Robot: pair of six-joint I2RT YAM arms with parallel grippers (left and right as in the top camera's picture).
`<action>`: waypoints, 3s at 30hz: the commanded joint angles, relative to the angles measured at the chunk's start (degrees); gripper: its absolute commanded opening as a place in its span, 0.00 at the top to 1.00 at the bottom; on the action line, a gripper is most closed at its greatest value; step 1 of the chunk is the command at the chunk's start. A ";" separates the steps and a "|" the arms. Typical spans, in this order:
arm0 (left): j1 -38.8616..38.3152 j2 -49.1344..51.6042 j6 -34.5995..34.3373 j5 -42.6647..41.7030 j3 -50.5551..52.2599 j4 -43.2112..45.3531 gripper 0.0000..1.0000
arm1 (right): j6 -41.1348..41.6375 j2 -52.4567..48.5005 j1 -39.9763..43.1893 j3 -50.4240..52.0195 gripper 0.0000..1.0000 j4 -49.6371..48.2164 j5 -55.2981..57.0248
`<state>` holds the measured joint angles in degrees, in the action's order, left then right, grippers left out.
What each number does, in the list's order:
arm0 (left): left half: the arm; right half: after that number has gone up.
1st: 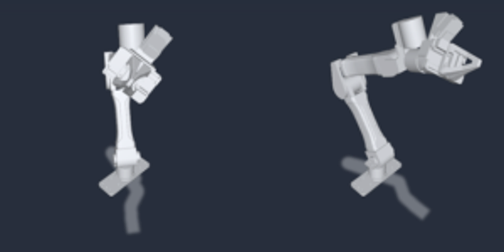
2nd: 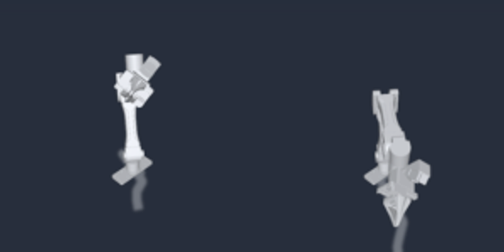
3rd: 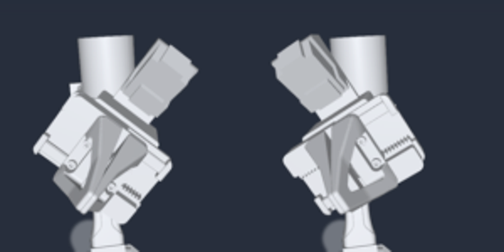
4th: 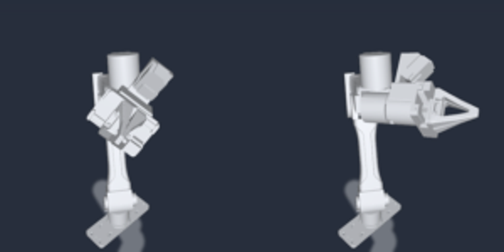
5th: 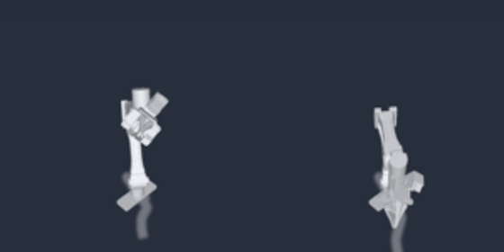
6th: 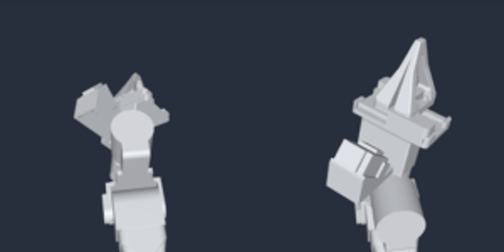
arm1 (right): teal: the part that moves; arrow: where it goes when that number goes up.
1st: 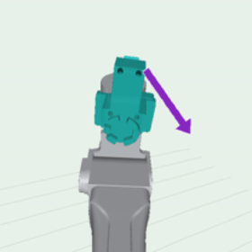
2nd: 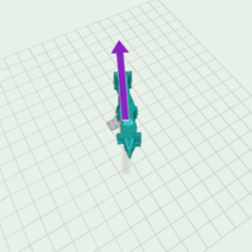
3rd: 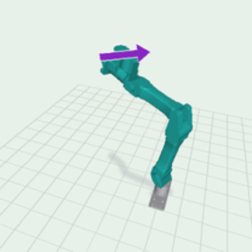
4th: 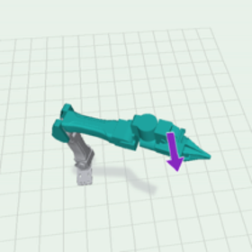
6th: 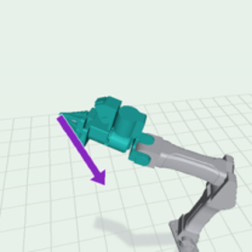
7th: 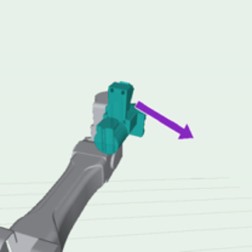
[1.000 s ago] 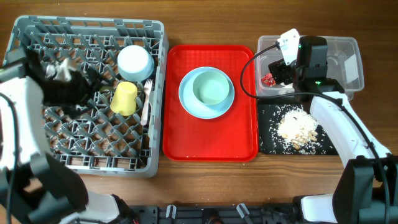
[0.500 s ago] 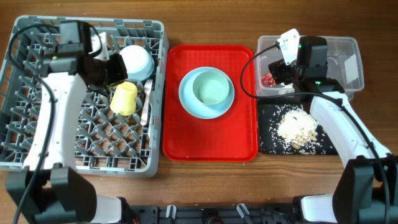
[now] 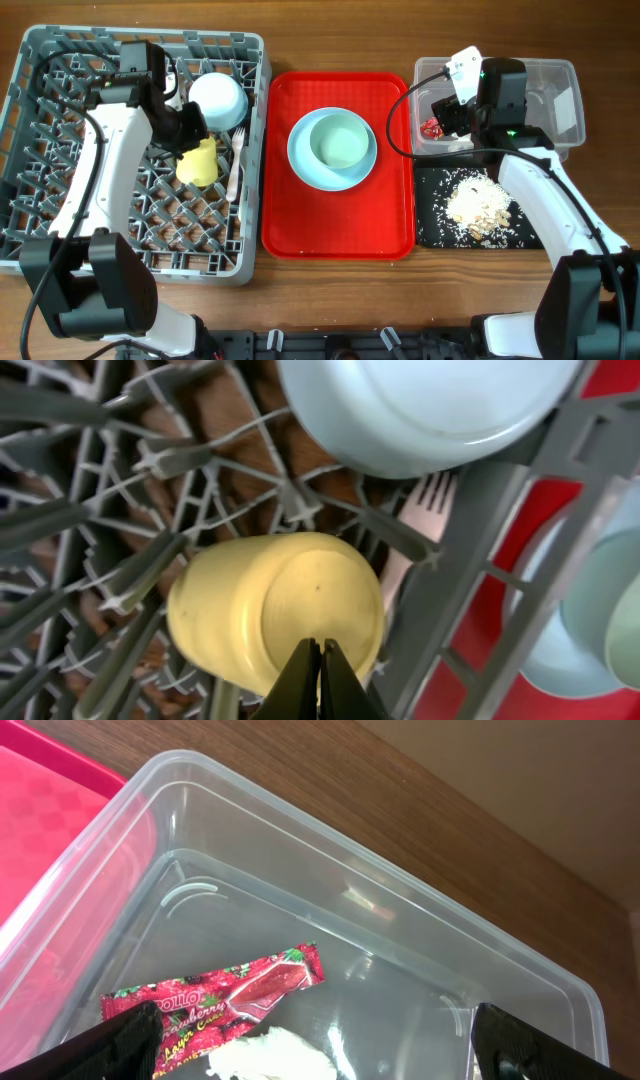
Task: Sort waste into correct bins and load items into the dishwasher rack
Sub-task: 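Lower the yellow cup into the rack and open the left gripper, then raise the left gripper out of the rack toward the red tray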
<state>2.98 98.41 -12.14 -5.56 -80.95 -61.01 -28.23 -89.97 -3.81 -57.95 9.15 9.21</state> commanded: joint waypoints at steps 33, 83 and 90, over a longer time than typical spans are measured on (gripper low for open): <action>-13.53 -8.28 -9.11 4.37 -0.70 -6.05 0.67 | -0.26 -0.57 0.13 -0.83 0.00 -0.09 -0.24; -22.60 8.26 -3.28 6.54 3.17 4.85 0.85 | -0.26 -0.57 0.13 -0.83 0.00 -0.09 -0.22; -22.60 8.26 -3.28 6.51 3.17 5.35 0.85 | -0.26 -0.57 0.13 -0.83 0.00 -0.09 -0.24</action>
<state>-18.31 106.08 -16.36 4.01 -78.67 -56.01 -28.23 -89.97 -3.81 -57.95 9.17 9.21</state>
